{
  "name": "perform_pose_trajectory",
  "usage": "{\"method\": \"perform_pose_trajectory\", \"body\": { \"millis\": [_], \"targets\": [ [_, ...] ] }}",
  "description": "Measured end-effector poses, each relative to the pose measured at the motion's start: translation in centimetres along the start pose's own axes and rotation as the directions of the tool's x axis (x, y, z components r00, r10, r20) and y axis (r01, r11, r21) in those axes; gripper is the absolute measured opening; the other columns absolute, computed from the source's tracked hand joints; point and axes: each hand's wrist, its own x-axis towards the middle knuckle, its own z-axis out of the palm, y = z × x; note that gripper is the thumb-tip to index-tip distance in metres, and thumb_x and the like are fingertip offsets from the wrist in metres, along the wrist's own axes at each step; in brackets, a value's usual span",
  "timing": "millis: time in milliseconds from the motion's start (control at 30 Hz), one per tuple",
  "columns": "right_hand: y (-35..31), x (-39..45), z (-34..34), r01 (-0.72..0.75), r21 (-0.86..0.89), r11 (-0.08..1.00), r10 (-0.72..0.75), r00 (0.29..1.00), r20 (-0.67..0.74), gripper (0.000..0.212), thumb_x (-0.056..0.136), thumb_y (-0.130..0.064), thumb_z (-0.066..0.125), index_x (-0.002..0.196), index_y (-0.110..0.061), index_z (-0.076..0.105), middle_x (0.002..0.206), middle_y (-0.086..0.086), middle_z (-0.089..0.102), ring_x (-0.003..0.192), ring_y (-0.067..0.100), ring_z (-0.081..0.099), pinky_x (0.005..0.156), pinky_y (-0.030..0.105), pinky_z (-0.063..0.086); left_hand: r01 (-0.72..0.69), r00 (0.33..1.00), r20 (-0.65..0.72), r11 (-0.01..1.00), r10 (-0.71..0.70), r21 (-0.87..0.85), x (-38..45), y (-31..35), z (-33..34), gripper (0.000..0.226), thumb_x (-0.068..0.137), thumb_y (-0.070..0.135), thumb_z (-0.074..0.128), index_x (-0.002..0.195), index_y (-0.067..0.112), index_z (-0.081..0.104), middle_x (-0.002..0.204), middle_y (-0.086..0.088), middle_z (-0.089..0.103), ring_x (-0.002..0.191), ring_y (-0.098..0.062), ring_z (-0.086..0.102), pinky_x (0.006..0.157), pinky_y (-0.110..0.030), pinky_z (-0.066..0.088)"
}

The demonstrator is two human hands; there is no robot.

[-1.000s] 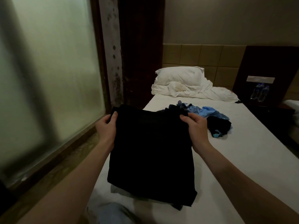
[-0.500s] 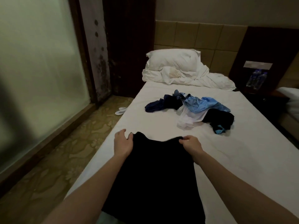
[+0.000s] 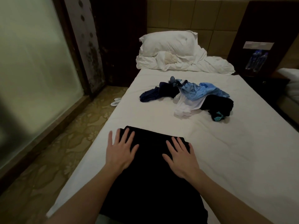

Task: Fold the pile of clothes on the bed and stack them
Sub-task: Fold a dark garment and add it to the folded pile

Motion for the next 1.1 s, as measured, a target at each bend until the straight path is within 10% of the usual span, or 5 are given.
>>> {"method": "perform_pose_trajectory", "body": {
  "millis": [1100],
  "targets": [
    [23.8, -0.8, -7.8, -0.33, 0.045, 0.943, 0.331, 0.943, -0.022, 0.065, 0.103, -0.051, 0.023, 0.158, -0.024, 0.003, 0.166, -0.002, -0.002, 0.153, 0.02, -0.006, 0.122, 0.051, 0.004, -0.181, 0.972, 0.097, 0.946, 0.214, -0.27, 8.2, 27.0, -5.2, 0.065, 0.103, 0.056, 0.011, 0.159, 0.024, 0.005, 0.167, 0.004, -0.002, 0.153, -0.015, -0.002, 0.124, -0.044, -0.002]
  ]
}}
